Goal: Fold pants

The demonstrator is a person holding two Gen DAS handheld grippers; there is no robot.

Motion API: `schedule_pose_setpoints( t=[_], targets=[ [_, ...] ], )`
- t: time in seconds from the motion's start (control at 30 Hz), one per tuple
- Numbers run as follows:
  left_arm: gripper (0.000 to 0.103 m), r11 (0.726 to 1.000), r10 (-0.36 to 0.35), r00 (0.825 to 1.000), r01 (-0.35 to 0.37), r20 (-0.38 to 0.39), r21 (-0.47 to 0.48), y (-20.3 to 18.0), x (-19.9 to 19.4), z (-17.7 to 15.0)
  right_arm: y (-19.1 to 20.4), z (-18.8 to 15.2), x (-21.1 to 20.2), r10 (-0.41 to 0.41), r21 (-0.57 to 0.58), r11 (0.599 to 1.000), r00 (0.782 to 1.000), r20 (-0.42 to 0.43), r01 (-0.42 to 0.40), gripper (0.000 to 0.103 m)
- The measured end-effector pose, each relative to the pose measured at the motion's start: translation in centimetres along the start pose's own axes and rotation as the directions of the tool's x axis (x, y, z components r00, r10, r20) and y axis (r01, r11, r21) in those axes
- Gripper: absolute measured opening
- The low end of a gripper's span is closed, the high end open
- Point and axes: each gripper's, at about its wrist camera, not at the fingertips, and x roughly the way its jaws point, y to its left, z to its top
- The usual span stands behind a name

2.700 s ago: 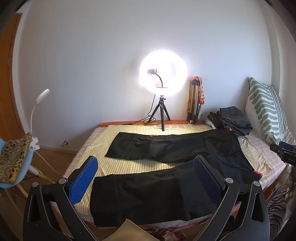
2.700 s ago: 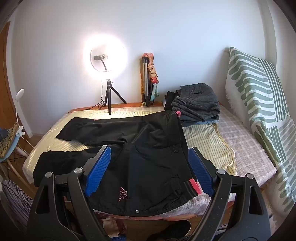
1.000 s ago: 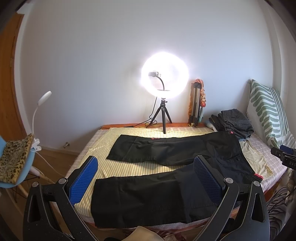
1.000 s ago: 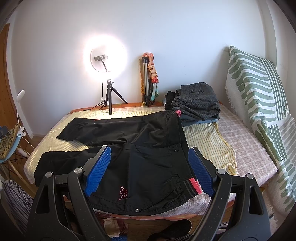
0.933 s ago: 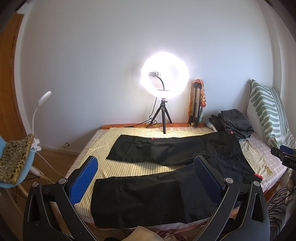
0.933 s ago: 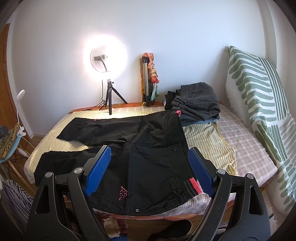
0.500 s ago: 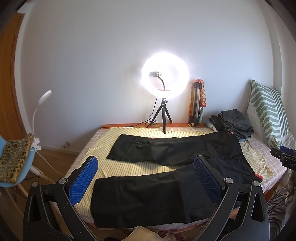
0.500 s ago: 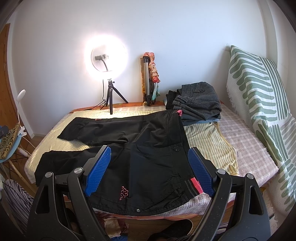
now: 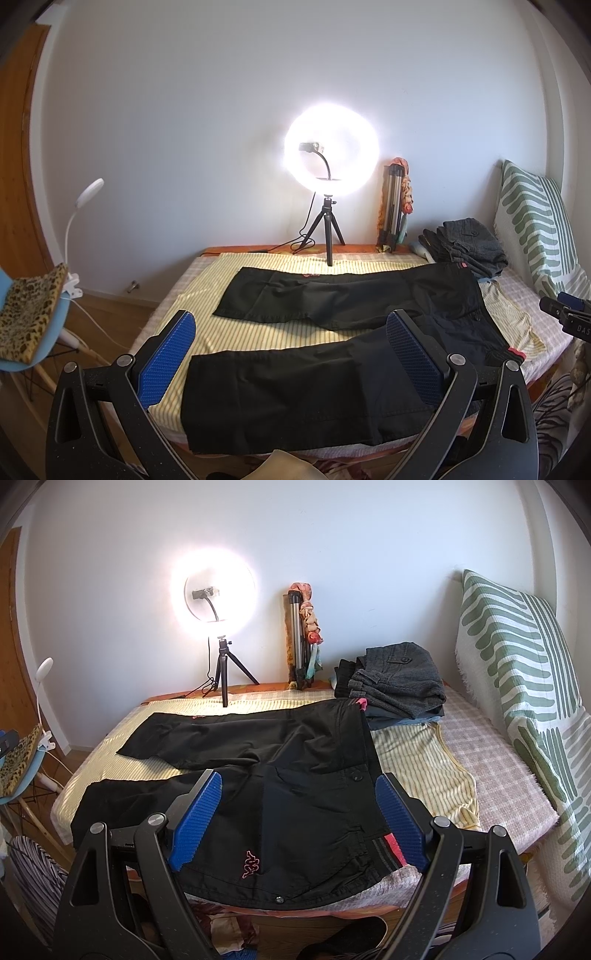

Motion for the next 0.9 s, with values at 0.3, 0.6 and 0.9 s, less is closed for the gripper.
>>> schedule_pose_setpoints(
  t=[0.3, 0.6, 0.9],
  targets=[
    [0.103, 1.0, 0.0, 1.0, 0.0, -0.005, -0.001, 0.2, 0.3, -0.1, 0.5, -0.2, 0.3, 0.007, -0.012, 1.0, 1.0, -0.004, -0.007, 0.088],
    [0.103, 1.0, -0.014, 0.999, 0.013, -0.029, -0.007, 1.2, 1.5, -0.6, 1.6, 0.0, 1.1, 0.068, -0.065, 0.995, 0.997, -0.031, -0.07, 0.088],
    [0.103, 0.998, -0.049, 0.986, 0.053, -0.158, 0.023, 3.8, 4.6, -2.5, 4.0, -0.9, 3.3, 0.175, -0.248, 0.946, 0.973, -0.153, -0.209, 0.088]
  ],
)
